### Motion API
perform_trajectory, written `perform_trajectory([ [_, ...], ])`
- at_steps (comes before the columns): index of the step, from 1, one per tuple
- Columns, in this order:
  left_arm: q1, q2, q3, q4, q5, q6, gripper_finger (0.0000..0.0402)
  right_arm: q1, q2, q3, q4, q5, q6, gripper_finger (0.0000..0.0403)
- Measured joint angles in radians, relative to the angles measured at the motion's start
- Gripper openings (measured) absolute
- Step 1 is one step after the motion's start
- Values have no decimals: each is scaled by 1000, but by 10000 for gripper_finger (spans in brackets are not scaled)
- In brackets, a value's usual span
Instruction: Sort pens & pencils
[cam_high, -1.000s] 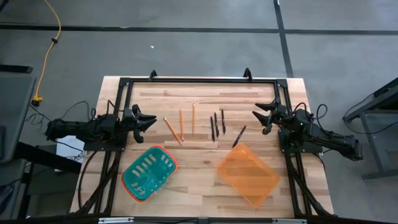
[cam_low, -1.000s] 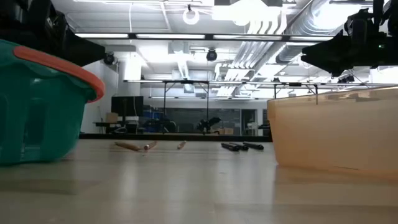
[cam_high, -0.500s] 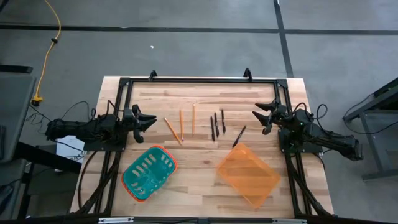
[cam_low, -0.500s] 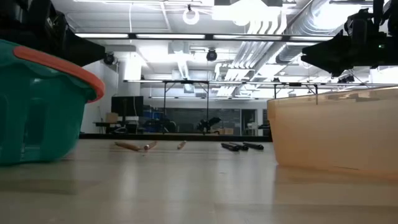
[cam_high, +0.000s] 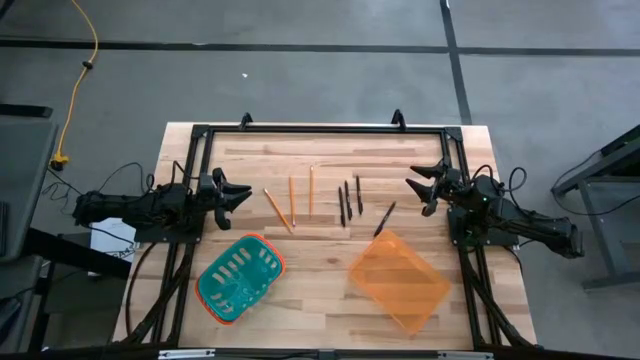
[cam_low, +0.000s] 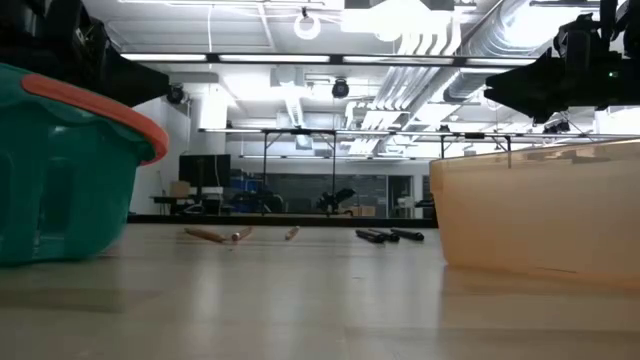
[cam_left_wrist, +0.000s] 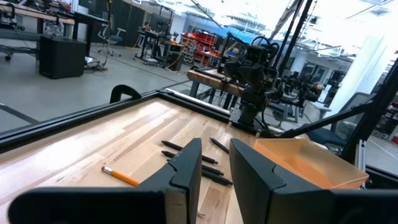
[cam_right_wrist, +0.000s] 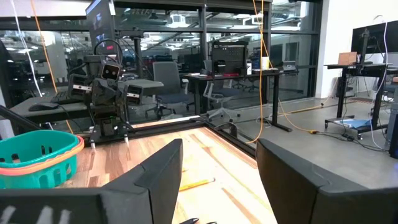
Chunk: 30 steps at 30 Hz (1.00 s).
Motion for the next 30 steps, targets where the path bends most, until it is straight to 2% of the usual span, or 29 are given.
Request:
perform_trajectory([
  [19,0,0,0,0,0,0,72,0,0,0,0,0,0,197],
  [23,0,0,0,0,0,0,72,0,0,0,1,0,67,197],
  [30,0,0,0,0,0,0,72,0,0,0,47,0,-5,197],
])
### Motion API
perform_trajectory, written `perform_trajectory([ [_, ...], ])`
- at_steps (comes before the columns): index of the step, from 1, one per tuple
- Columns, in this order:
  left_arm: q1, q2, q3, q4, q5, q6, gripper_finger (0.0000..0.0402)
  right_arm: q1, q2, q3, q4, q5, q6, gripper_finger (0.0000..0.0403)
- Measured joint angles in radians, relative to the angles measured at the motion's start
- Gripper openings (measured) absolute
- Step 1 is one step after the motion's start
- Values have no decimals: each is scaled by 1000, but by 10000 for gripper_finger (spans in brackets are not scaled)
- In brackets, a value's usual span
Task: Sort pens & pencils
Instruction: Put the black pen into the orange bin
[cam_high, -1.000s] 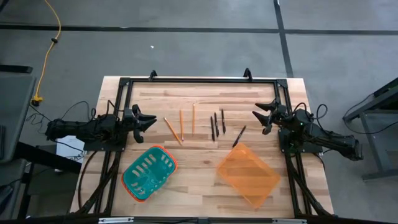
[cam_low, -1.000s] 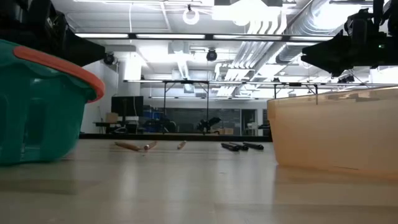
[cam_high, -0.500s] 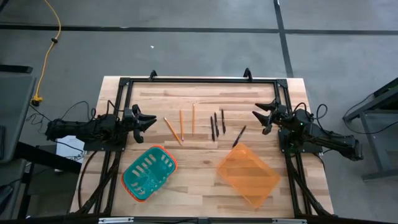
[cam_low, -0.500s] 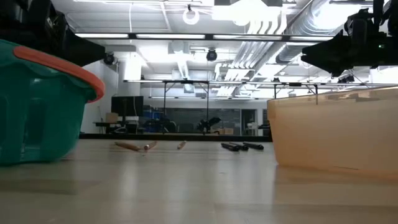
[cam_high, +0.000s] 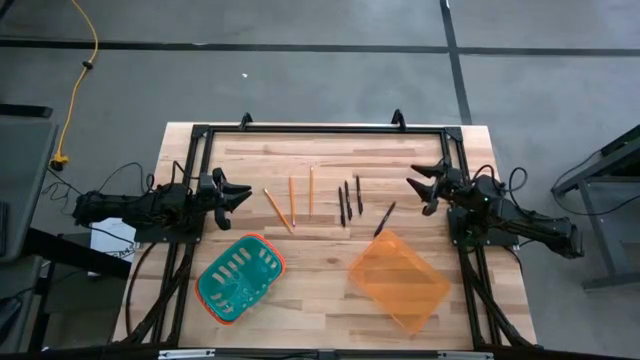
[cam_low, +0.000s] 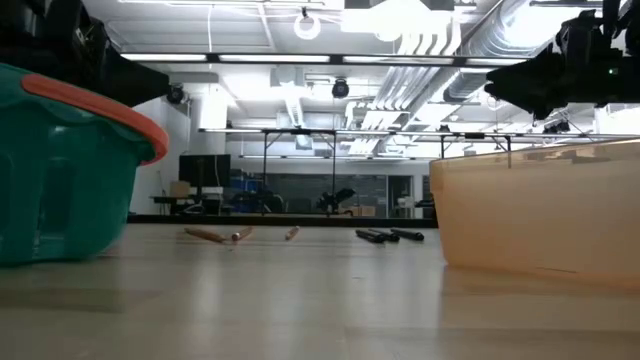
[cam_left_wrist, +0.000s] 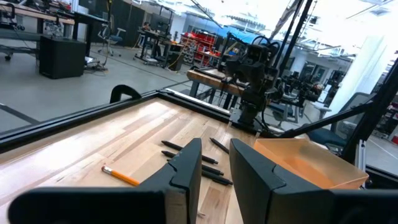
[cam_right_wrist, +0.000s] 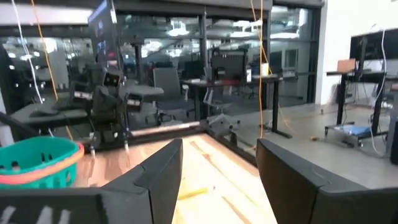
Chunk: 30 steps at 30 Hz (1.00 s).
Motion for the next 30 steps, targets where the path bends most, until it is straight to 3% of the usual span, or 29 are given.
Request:
perform_trajectory([
  [8,0,0,0,0,0,0,72,0,0,0,201,-18,5,197],
  [12,0,0,0,0,0,0,72,0,13,21,194,80,-1,197],
  [17,0,0,0,0,0,0,72,0,94,136,76,228,-28,197],
  [26,0,0,0,0,0,0,72,-54,411,399,-314,225,73,197],
  [30,0,0,0,0,0,0,72,-71,555,446,-379,210,124,197],
])
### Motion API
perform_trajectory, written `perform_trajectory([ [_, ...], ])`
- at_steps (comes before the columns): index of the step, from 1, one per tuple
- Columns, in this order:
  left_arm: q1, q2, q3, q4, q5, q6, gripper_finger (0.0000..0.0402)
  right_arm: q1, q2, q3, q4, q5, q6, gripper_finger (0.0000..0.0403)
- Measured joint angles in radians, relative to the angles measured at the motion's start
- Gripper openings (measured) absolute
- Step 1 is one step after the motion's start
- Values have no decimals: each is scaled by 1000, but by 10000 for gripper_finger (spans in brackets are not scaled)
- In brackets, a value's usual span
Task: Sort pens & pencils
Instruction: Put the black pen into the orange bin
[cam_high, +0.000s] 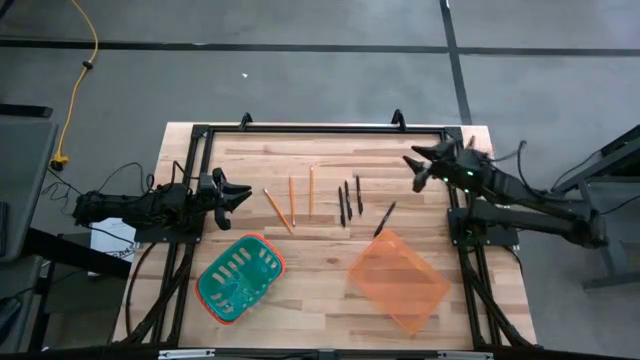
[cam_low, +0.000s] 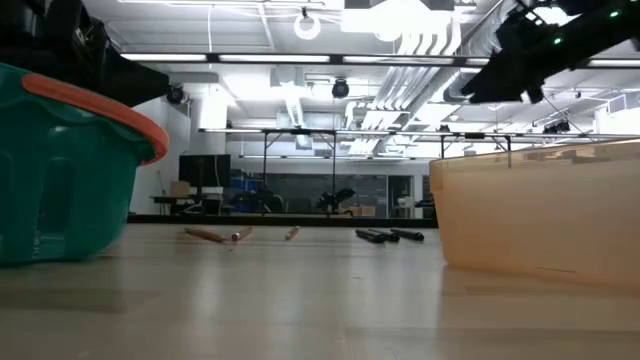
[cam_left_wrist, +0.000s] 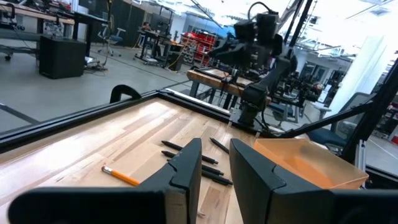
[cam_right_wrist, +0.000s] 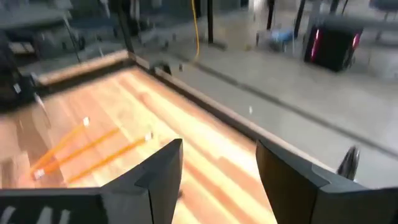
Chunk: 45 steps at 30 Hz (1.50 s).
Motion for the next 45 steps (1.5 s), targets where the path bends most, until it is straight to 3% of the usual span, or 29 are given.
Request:
perform_trajectory([
  [13,0,0,0,0,0,0,72,-40,456,120,1,-103,175,197],
  [21,0,0,0,0,0,0,72,-35,760,266,-11,-190,258,197],
  [31,0,0,0,0,0,0,72,-20,1072,537,-306,-193,300,197],
  [45,0,0,0,0,0,0,72,67,1331,797,-578,-275,299,197],
])
